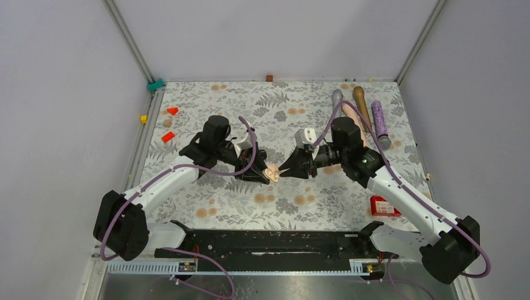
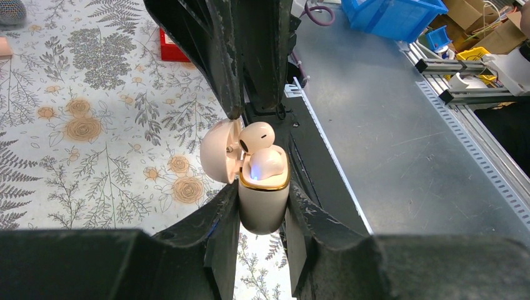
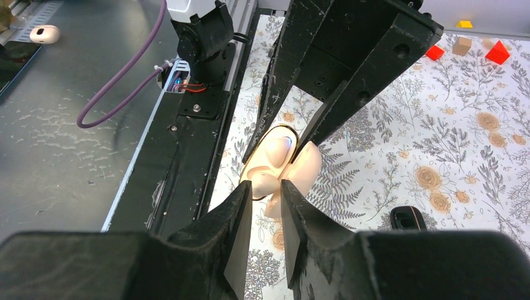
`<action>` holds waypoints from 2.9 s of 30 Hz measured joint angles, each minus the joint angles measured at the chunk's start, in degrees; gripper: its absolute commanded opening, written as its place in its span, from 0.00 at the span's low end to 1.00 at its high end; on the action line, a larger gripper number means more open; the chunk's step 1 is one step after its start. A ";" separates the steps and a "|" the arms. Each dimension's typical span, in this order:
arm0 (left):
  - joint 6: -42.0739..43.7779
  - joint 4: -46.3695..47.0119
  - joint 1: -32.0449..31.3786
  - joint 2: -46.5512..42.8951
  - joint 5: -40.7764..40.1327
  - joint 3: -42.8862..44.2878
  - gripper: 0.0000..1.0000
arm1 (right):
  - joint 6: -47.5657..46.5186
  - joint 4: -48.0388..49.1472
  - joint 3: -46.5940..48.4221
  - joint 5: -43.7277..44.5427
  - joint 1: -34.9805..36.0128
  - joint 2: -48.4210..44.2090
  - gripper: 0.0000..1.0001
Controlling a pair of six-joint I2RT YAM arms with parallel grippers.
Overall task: Insert the wireless bluetooth earbuds into the charging case
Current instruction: Place the earbud in the charging case, then close the charging case.
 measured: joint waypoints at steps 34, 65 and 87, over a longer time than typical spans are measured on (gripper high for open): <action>-0.28 0.00 0.00 0.00 -1.01 0.00 0.00 | -6.43 -11.02 3.61 2.32 2.60 -0.85 0.43; -0.26 0.00 0.00 0.00 -1.46 0.00 0.00 | -6.75 -13.94 5.16 6.45 4.83 0.92 0.54; 0.20 0.00 -0.02 -0.61 -1.46 0.00 0.00 | 6.97 2.73 0.20 33.94 0.28 -1.92 0.99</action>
